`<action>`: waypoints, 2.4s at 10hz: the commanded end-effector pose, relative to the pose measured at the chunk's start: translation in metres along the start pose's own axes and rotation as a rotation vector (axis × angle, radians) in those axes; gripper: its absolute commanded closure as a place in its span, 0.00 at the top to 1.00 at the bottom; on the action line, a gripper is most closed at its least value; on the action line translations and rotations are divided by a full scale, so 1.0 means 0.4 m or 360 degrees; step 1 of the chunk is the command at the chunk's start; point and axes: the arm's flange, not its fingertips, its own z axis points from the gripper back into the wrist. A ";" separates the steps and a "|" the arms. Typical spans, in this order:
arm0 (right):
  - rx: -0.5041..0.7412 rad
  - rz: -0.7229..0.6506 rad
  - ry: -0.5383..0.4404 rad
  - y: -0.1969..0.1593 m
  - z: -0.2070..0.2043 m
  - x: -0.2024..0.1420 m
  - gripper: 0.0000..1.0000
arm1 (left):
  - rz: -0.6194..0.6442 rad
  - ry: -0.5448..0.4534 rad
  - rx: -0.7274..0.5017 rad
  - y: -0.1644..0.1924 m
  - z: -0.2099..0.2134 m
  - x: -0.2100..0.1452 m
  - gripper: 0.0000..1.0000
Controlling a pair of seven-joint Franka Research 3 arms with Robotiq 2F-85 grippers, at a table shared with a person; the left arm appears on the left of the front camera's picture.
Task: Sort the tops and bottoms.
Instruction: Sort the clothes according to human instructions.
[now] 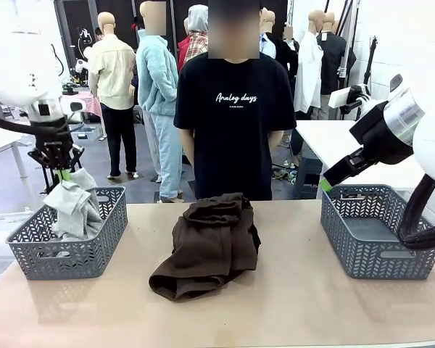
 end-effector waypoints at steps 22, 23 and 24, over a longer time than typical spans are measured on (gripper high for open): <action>0.0005 -0.0002 0.0006 -0.001 -0.004 0.000 1.00 | 0.0162 0.0100 -0.0100 0.046 -0.057 -0.049 1.00; 0.0005 -0.0002 0.0006 -0.001 -0.004 0.000 1.00 | 0.0162 0.0100 -0.0100 0.046 -0.057 -0.049 1.00; 0.0005 -0.0002 0.0006 -0.001 -0.004 0.000 1.00 | 0.0162 0.0100 -0.0100 0.046 -0.057 -0.049 1.00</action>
